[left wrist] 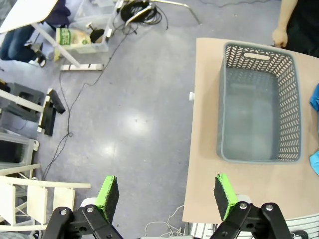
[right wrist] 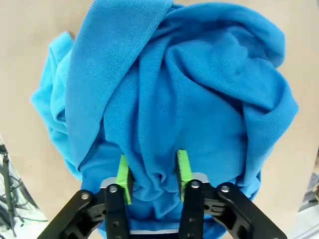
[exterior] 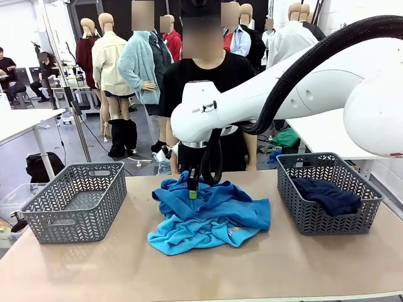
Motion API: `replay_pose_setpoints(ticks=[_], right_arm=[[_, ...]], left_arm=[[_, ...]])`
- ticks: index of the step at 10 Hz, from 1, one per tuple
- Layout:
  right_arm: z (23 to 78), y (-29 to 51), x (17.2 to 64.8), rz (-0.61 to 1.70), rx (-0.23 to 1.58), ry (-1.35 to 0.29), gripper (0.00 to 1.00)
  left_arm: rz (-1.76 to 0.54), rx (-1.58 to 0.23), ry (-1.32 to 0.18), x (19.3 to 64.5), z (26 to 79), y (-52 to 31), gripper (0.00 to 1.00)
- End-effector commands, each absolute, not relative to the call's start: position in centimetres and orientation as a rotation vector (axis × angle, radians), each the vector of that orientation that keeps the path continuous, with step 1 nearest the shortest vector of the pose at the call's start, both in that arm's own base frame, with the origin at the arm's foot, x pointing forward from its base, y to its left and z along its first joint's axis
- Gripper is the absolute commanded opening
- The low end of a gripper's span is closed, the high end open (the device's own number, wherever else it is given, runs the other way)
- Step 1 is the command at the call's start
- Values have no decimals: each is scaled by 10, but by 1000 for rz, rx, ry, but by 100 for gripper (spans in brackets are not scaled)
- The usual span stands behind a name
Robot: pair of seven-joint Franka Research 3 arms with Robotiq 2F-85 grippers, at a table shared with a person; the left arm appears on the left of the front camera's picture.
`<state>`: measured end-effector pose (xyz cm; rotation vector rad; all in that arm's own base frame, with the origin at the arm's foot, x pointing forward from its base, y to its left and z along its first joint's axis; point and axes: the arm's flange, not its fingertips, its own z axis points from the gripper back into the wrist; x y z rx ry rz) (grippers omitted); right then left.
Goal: Sort the tops and bottoms.
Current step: Lift clothes from the center of the table with your right hand.
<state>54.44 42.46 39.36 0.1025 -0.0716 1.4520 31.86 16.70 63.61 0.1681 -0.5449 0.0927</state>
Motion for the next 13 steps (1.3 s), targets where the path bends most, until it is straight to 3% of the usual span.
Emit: replay_pose_setpoints(ticks=[1, 6, 13], right_arm=[[397, 420, 537, 1440, 100, -105, 0], [463, 398, 510, 1405, 21, -206, 0], [689, 355, 450, 1207, -206, -532, 0]], left_arm=[[100, 169, -550, 319, 637, 169, 100], [100, 169, -550, 319, 637, 169, 100], [100, 169, -550, 319, 637, 169, 100]])
